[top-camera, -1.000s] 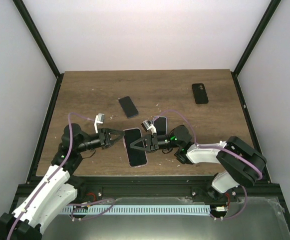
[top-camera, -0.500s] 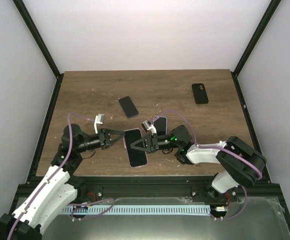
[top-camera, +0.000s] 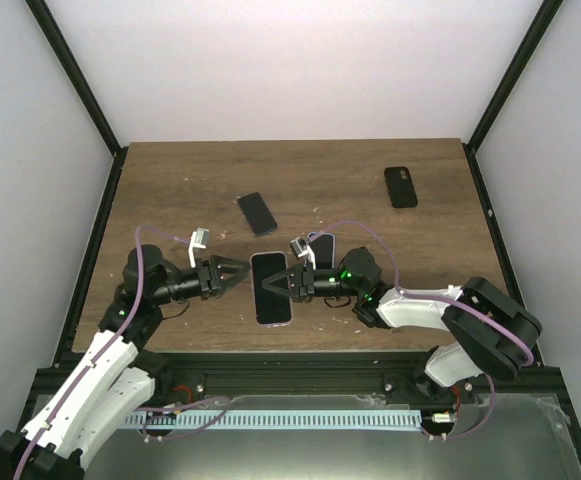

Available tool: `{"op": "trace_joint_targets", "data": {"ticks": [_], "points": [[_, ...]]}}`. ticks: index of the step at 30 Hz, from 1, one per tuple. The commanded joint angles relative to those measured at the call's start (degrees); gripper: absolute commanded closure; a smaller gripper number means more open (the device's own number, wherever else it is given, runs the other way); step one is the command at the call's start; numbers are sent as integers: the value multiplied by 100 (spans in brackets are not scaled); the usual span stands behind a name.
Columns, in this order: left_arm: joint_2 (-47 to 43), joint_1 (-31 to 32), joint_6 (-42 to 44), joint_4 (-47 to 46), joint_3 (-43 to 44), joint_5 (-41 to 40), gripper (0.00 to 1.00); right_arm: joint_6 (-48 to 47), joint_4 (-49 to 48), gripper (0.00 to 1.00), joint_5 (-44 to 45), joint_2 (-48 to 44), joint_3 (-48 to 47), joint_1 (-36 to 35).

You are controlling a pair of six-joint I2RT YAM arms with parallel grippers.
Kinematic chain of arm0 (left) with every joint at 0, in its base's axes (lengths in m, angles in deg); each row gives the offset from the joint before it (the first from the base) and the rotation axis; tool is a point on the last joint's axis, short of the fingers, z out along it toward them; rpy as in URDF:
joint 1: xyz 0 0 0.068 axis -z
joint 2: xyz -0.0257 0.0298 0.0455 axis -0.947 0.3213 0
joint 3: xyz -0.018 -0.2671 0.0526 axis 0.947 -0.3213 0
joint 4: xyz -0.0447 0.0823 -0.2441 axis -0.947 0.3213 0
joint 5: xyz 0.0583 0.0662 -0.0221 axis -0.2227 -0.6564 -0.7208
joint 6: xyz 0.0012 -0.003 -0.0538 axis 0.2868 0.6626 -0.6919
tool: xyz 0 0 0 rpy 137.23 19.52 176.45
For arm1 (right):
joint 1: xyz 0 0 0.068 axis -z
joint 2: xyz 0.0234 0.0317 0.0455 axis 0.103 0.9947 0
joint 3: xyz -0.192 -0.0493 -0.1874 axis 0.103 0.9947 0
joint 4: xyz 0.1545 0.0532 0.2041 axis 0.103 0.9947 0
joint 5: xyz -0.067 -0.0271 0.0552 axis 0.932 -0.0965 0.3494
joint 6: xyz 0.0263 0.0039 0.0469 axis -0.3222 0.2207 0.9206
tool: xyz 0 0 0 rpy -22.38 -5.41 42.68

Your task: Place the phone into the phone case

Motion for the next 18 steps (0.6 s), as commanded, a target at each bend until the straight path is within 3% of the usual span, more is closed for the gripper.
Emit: {"op": "trace_joint_targets", "data": {"ticks": [1,14,18], "points": [[-145,-9,-57,-82,-201,267,37,-216,324,87,593,-272,-373,139],[-247,0,-607,-977,-934,634,37,-251,510,85,824,63,-1024,288],[-211,0,-812,-1298,-1078,625,45,-218,458,85,784,161,-1109,292]]}}
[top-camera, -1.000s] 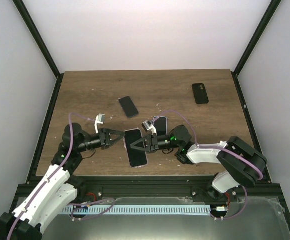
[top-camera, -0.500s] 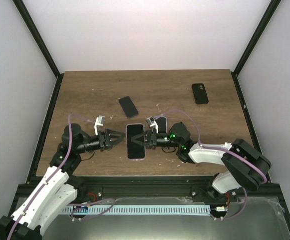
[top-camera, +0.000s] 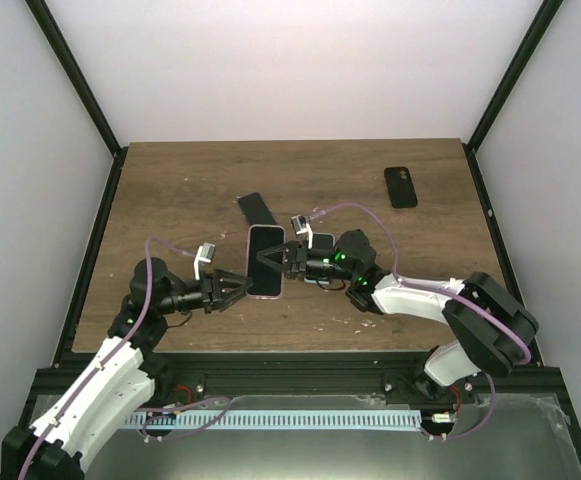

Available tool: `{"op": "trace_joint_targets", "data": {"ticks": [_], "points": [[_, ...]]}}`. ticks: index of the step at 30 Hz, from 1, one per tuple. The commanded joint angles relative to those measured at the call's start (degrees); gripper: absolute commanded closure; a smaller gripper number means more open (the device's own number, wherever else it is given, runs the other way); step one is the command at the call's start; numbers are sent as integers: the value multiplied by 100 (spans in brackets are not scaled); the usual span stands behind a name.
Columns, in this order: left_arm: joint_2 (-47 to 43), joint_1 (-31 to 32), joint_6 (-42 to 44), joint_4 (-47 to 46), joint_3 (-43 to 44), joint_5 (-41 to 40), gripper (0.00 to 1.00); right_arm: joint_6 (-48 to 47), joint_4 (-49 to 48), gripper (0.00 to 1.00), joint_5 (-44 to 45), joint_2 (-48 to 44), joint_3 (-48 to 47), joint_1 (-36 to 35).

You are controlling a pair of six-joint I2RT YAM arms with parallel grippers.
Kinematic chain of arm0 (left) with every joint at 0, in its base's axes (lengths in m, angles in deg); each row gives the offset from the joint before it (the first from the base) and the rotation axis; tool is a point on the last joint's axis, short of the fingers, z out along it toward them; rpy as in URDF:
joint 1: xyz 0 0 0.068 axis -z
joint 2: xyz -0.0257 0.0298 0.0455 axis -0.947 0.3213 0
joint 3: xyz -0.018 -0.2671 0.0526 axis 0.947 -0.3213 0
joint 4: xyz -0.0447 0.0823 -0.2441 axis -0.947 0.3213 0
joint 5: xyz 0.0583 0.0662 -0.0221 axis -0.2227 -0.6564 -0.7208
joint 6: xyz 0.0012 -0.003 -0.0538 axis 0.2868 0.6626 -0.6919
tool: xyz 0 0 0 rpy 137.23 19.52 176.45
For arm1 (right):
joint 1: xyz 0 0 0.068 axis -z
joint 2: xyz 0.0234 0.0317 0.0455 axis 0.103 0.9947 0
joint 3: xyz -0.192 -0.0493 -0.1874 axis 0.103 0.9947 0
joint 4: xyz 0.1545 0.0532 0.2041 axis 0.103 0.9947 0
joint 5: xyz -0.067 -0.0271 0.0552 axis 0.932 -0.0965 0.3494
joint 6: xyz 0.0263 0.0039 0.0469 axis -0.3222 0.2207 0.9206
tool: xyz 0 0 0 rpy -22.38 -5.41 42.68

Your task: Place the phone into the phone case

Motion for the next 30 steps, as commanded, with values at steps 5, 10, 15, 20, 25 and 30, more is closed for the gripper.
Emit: {"op": "trace_joint_targets", "data": {"ticks": [5,10,15,20,25,30], "points": [[36,-1,-566,-1166,-288,77,62,63,-365,84,12,152,-298,21],[138,0,-521,-1169,-278,58,96,80,-423,79,-84,182,-281,21],[174,0,-76,-562,-68,-18,100,100,-460,70,-49,118,-102,21],[148,-3,540,272,294,-167,100,-29,-241,71,-52,-3,-12,22],[131,0,811,506,418,-229,100,-277,263,67,66,-279,134,76],[77,0,830,487,413,-322,100,-351,540,56,79,-525,280,126]]}}
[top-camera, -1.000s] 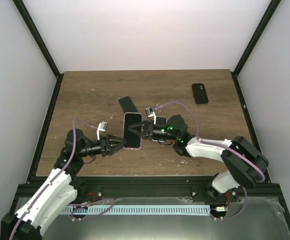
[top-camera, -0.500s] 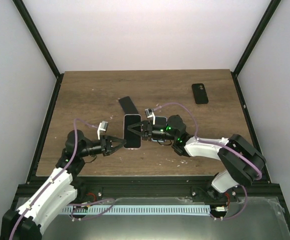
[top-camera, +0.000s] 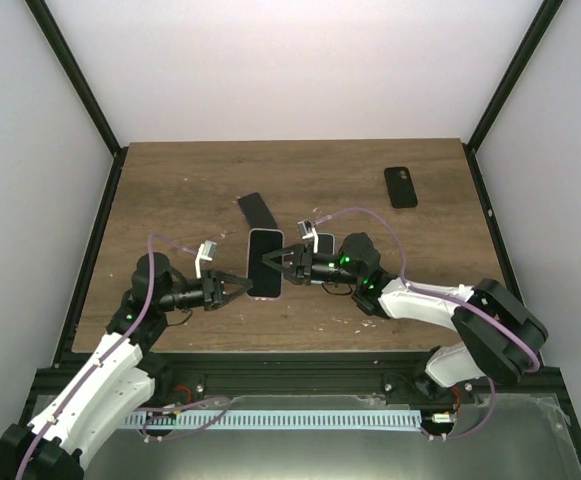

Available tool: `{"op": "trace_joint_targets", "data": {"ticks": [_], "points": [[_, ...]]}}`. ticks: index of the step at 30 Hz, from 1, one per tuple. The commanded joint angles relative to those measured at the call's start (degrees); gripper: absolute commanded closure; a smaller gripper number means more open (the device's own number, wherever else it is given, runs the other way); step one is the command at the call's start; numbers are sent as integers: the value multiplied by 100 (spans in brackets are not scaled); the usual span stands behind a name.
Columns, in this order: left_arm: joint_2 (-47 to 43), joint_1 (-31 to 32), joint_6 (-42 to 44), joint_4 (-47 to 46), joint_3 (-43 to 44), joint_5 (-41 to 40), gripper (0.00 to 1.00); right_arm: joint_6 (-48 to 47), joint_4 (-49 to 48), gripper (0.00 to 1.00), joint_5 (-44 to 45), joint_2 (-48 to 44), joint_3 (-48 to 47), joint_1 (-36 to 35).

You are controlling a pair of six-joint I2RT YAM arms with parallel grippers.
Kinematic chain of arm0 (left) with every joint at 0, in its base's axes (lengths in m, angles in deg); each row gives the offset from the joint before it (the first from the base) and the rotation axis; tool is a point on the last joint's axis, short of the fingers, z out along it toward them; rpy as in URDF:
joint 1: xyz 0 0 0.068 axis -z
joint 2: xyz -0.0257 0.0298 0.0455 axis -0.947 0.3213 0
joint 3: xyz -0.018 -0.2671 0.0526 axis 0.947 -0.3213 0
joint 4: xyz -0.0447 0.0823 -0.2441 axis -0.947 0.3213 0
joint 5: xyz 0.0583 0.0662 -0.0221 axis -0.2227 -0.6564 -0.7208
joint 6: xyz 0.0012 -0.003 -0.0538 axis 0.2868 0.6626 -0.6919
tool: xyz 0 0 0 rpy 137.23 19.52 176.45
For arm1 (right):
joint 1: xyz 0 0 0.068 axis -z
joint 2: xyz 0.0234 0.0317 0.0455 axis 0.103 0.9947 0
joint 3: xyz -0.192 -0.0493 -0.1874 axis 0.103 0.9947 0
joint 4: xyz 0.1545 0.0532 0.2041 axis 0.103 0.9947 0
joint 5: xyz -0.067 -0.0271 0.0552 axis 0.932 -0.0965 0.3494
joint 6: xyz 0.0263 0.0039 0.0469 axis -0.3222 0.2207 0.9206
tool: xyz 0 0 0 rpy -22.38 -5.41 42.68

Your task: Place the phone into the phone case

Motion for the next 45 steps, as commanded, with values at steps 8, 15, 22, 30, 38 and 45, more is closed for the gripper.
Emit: {"op": "trace_joint_targets", "data": {"ticks": [8,15,22,30,38,45], "points": [[13,-18,499,352,265,-372,100,-434,471,84,19,-575,163,74],[-31,-18,418,265,231,-484,100,-487,459,84,-145,-623,194,74],[-142,-20,311,-205,86,-675,100,-651,727,48,-982,-652,185,57],[109,-18,77,-888,-182,-714,100,-542,647,70,-1127,-772,629,22],[208,-18,365,-544,-35,-847,100,-491,530,97,-1023,-764,616,24],[161,-19,516,-236,-22,-1137,100,-526,518,82,-1048,-655,608,29]]}}
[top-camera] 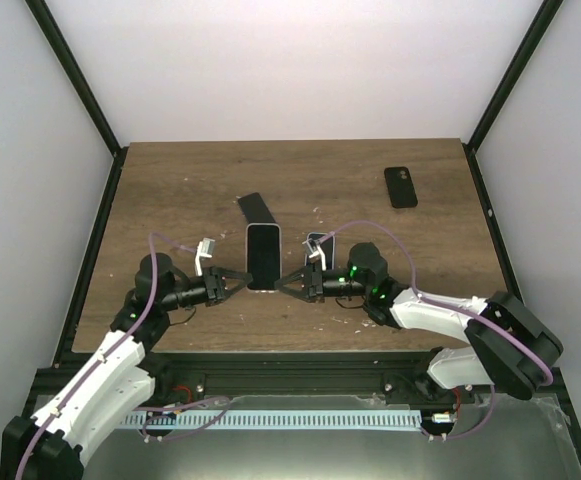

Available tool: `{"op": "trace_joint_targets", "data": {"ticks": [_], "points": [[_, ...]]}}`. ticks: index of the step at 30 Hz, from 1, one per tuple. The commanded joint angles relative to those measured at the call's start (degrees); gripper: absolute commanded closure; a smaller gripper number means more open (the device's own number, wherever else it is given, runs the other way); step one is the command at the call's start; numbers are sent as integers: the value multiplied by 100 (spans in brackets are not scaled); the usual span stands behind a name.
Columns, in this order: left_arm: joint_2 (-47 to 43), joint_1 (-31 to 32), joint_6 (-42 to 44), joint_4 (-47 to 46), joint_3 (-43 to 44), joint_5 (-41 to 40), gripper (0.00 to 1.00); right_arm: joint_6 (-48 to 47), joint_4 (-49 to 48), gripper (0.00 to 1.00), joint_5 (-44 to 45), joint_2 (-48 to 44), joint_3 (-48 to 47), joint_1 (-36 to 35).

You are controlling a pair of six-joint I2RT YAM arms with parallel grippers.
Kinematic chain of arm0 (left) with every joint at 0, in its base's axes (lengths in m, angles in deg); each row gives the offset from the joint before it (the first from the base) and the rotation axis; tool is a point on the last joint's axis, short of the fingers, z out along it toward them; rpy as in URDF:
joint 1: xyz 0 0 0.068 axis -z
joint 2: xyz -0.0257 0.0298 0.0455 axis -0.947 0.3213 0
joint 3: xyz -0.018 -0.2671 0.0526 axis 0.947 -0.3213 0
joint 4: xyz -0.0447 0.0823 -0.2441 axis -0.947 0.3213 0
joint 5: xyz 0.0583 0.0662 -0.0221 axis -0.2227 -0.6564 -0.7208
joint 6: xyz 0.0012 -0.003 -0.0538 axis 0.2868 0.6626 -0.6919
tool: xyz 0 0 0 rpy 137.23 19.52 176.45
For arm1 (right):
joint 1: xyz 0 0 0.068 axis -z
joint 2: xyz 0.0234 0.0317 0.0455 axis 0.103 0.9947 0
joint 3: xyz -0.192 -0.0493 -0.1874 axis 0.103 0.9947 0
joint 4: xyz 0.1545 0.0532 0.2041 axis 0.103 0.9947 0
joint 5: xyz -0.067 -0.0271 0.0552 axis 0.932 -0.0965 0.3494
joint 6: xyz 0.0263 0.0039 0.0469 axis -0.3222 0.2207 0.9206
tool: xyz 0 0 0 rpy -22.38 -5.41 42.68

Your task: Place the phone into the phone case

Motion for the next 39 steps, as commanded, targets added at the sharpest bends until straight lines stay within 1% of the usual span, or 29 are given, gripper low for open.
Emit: {"op": "trace_joint_targets", "data": {"ticks": [1,2,7,9,10,11,14,17,19,22,24,28,31,33,35,37,39], "points": [[-19,-29,320,177,152,-595,100,-168,-140,72,-178,-35,-81,-42],[9,-33,337,212,169,-622,100,-252,-24,63,-132,-69,-73,-42],[465,-51,648,719,508,-744,100,-777,745,32,314,-565,59,-10],[730,-110,855,1029,687,-850,100,-1098,1253,17,531,-837,8,19],[865,-180,936,1141,762,-896,100,-1328,1579,8,660,-967,-36,15],[1035,-350,1023,1234,821,-929,100,-1518,1897,1,803,-1116,-95,19],[1379,-928,1237,1462,895,-1082,100,-1967,2750,0,1257,-1530,-238,19],[1726,-1533,1426,1394,862,-1074,100,-2269,3570,0,1897,-1843,-400,35],[1983,-1843,1566,1388,871,-1041,100,-2423,4206,0,2410,-1999,-563,37],[2410,-2134,1790,1456,920,-1059,100,-2727,5109,0,3150,-2117,-838,44],[2679,-2241,1927,1454,908,-1068,100,-2996,5382,0,3382,-2094,-1043,46],[3233,-2401,2087,1364,831,-1032,100,-3267,5632,0,3838,-1951,-1333,50],[3616,-2473,2176,1354,793,-1005,99,-3653,5824,0,4270,-1730,-1631,68],[3819,-2524,2160,1361,779,-900,93,-4129,5883,0,4345,-1447,-1932,118],[3903,-2533,2175,1533,839,-918,84,-4272,5931,0,4491,-1021,-2238,234],[3880,-2536,2344,1906,990,-1108,76,-4445,6017,0,4745,-548,-2574,326],[3810,-2535,2491,2403,1211,-1517,66,-4610,6196,0,4964,-131,-2940,493]]}}
